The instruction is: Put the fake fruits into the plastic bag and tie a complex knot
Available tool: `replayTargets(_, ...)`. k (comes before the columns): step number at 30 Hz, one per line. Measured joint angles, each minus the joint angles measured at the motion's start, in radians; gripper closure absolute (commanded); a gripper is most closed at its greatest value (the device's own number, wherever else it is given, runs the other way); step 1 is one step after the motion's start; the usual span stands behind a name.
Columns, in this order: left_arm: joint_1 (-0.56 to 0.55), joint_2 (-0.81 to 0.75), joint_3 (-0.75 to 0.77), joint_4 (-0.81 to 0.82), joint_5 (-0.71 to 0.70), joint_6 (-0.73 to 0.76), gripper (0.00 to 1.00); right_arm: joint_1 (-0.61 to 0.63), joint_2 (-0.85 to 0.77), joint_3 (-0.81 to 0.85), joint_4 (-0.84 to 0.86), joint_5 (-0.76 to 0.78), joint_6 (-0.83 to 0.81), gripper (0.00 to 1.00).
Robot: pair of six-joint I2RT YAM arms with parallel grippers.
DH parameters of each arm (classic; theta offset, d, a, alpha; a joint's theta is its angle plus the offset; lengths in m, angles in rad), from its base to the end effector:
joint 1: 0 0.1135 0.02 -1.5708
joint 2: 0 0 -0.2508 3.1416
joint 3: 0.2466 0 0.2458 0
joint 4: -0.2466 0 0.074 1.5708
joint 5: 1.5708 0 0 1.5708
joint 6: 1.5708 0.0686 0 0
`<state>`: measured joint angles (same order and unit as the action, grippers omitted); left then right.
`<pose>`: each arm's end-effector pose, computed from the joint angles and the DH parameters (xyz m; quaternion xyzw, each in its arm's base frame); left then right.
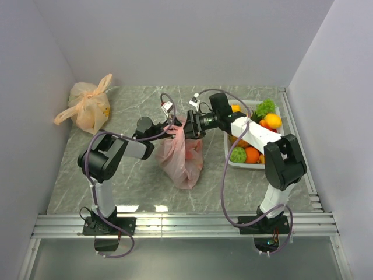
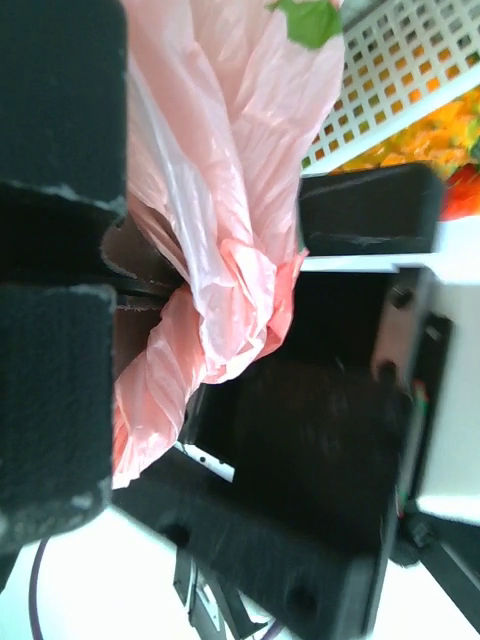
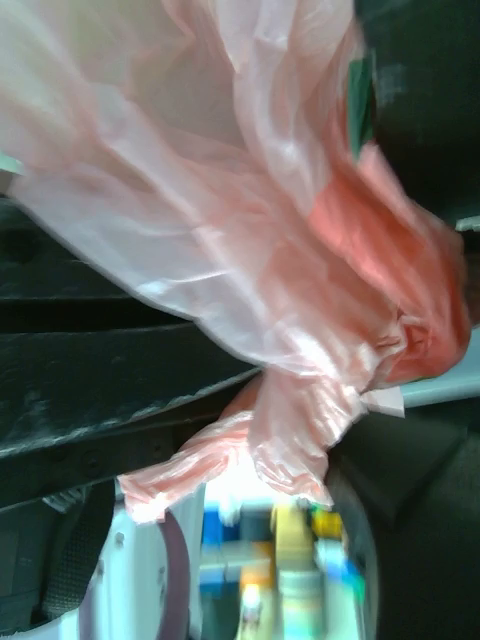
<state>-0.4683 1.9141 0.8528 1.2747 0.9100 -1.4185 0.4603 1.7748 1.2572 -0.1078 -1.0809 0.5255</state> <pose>0.3205 -0.2228 0.1954 0.0462 0.6579 -0.7280 0.1871 0.3259 0.2292 0.2311 -0.2092 0.7707 0.5883 0.1272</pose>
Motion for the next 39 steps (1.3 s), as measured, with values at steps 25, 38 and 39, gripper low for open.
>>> replayTargets(25, -0.026, 0.015, 0.018, 0.011, 0.024, -0.053, 1.0, -0.111, -0.1, 0.171, -0.56, 0.118, -0.472, 0.56)
replayTargets(38, -0.031, 0.017, 0.026, 0.028, 0.034, -0.065, 1.0, -0.167, -0.117, 0.149, -0.521, 0.058, -0.422, 0.61)
replayTargets(39, -0.032, 0.017, 0.026, 0.028, 0.034, -0.065, 1.0, -0.166, -0.117, 0.146, -0.521, 0.058, -0.422, 0.62)
